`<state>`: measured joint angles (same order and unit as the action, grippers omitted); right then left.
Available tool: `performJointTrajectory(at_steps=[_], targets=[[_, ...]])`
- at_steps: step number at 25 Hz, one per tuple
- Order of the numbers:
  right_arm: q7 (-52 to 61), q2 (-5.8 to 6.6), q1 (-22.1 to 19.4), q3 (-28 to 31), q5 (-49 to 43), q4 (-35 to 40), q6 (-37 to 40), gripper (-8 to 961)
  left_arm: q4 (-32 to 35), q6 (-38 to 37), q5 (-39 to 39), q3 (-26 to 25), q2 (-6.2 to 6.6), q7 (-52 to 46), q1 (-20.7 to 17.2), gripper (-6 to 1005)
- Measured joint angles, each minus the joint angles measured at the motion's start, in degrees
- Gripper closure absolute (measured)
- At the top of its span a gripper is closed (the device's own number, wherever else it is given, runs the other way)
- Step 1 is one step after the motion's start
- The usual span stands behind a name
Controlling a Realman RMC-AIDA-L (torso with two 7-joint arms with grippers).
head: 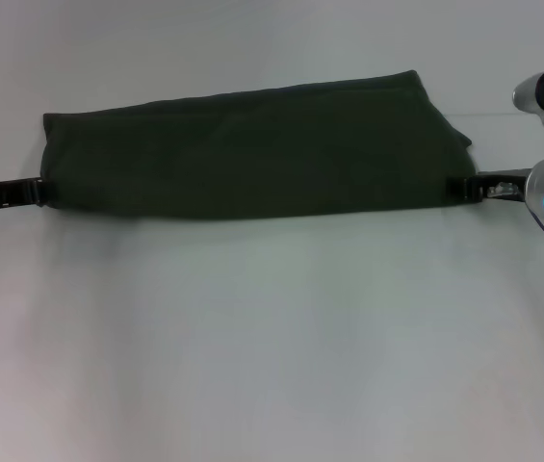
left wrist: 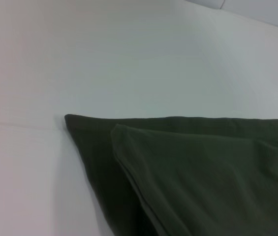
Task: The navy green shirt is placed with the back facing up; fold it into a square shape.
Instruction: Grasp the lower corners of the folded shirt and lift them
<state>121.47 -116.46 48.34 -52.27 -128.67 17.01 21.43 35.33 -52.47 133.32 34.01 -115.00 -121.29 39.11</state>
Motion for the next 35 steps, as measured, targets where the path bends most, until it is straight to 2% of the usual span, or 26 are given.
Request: performJointTrajectory(at_steps=[5, 12, 21, 27, 35], targets=[[-0.3, -0.43, 0.3, -0.1, 0.0, -0.1, -0.7, 457, 0.0, 0.0, -0.2, 0.0, -0.04, 0.0, 0.0, 986], [-0.3, -0.54, 1.0, -0.5, 0.0, -1.4, -0.9, 619, 0.0, 0.0, -0.4, 0.0, -0.08, 0.0, 0.0, 986], [-0.3, 1.03, 0.3, -0.1, 0.2, -0.7, 1.5, 828, 0.5, -0.1, -0.4, 0.0, -0.14, 0.0, 0.0, 985], [-0.3, 1.67, -1.4, 0.3, 0.4, 2.7, 6.7, 901, 0.5, -0.1, -0.4, 0.0, -0.12, 0.0, 0.0, 985], [-0.4, 2.66, -3.6, 2.0, 0.6, 5.7, 13.5, 905, 0.5, -0.1, -0.2, 0.0, 0.04, 0.0, 0.0, 986]])
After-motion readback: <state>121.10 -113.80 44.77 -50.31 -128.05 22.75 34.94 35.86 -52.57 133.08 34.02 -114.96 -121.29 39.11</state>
